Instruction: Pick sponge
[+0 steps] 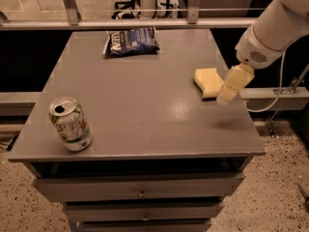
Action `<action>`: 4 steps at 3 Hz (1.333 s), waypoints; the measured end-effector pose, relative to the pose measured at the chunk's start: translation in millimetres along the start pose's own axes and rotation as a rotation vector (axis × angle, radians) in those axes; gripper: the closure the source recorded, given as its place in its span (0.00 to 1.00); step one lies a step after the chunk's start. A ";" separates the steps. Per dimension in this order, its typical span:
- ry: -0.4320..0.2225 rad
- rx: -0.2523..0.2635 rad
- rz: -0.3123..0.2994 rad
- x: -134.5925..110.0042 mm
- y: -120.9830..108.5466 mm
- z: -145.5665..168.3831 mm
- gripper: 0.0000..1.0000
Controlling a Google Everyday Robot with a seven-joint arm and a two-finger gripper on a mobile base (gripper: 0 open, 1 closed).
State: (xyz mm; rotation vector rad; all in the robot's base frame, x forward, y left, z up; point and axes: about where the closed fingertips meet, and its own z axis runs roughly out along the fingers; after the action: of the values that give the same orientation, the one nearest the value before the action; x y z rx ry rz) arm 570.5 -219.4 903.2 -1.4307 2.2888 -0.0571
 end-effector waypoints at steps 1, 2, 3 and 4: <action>-0.006 -0.025 0.089 -16.7 -4.6 53.3 0.00; 0.006 -0.034 0.149 -26.4 -5.4 85.4 0.03; 0.018 -0.020 0.193 -28.4 -13.3 93.6 0.25; 0.010 -0.008 0.214 -37.3 -25.2 84.2 0.56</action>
Offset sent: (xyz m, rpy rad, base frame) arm 0.0570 0.0502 -0.0872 0.0843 0.0797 -0.1536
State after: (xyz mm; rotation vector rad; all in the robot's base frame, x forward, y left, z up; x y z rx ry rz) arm 637.9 -182.7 846.4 -1.1841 2.4387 0.0099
